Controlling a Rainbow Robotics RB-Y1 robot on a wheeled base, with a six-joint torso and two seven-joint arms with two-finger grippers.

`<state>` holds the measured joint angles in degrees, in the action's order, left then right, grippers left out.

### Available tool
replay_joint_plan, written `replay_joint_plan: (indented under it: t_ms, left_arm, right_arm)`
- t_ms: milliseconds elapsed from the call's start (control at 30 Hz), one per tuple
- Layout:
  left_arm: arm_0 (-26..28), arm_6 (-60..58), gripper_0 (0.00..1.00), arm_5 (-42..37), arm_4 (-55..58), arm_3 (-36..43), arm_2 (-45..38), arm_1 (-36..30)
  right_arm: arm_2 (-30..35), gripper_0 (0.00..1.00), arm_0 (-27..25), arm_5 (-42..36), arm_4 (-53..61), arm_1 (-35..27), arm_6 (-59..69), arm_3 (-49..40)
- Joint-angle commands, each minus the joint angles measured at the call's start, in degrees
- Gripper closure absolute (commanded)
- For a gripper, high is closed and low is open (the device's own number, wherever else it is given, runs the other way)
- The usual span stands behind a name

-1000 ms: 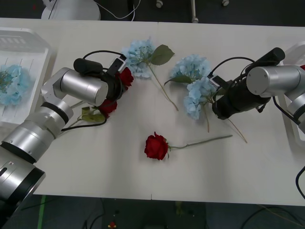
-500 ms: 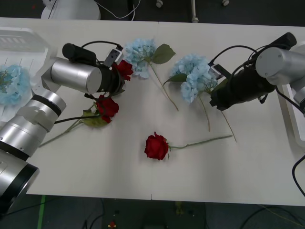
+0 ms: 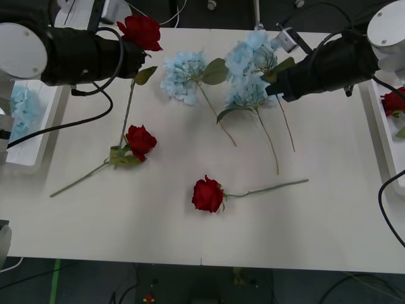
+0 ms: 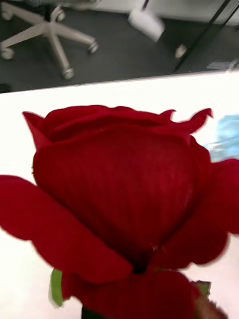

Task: Put the red flowers into the right box and the blue flowers into the left box

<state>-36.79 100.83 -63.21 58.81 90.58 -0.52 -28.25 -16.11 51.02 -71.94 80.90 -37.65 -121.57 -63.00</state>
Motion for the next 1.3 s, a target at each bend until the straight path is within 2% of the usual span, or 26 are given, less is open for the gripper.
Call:
replay_joint_plan:
  t_ms: [33, 200, 367, 567, 767, 800, 833, 900, 967, 1067, 1300]
  left_arm:
    - [3.7, -4.3, 1.00, 0.0, 7.6, 5.2, -3.6, -2.2]
    - [6.5, -8.7, 1.00, 4.2, 11.5, 8.6, -2.9, -2.2]
    - [8.2, -10.7, 1.00, 14.5, 17.1, 9.0, 1.3, -1.9]
    - [9.0, -12.4, 1.00, 25.0, 21.3, 9.0, 6.1, 0.4]
    - [8.6, -15.0, 1.00, 31.2, 25.3, 9.0, 10.4, 2.9]
    - [8.4, -14.9, 1.00, 32.3, 26.4, 9.0, 11.4, 3.2]
    - [8.2, -14.9, 1.00, 33.4, 27.1, 9.0, 12.6, 3.6]
    - [7.8, -14.9, 1.00, 36.2, 27.8, 9.1, 14.9, 4.3]
    - [7.3, -14.8, 1.00, 40.1, 27.7, 9.1, 17.4, 5.1]
    - [6.6, -15.2, 1.00, 44.6, 25.9, 9.1, 20.6, 6.3]
    - [5.7, -15.5, 1.00, 51.2, 24.3, 8.9, 25.1, 8.2]
  right_arm:
    - [0.8, 1.00, 4.2, 1.8, 1.2, -1.5, 3.5, -0.5]
    - [0.7, 1.00, 4.1, 1.0, -4.2, -1.7, 4.8, 0.4]
    - [0.0, 1.00, 4.2, 0.2, -12.0, -1.9, 4.6, 7.2]
    - [-6.4, 1.00, 4.1, 3.7, -16.9, -1.8, 4.9, 13.5]
    - [-13.2, 1.00, 4.1, 5.6, -17.0, -1.8, 4.6, 15.5]
    - [-14.2, 0.93, 4.1, 5.9, -17.0, -1.8, 4.5, 15.4]
    - [-14.6, 0.74, 4.1, 6.2, -16.9, -1.8, 4.4, 15.5]
    - [-14.6, 0.55, 4.1, 6.1, -16.6, -1.8, 4.1, 15.4]
    - [-14.6, 0.43, 4.1, 5.8, -15.3, -2.2, 3.6, 15.5]
    - [-14.6, 0.33, 4.1, 5.2, -12.4, -3.3, 1.8, 15.4]
    - [-14.6, 0.21, 4.1, 2.7, -2.2, -8.0, -7.2, 15.4]
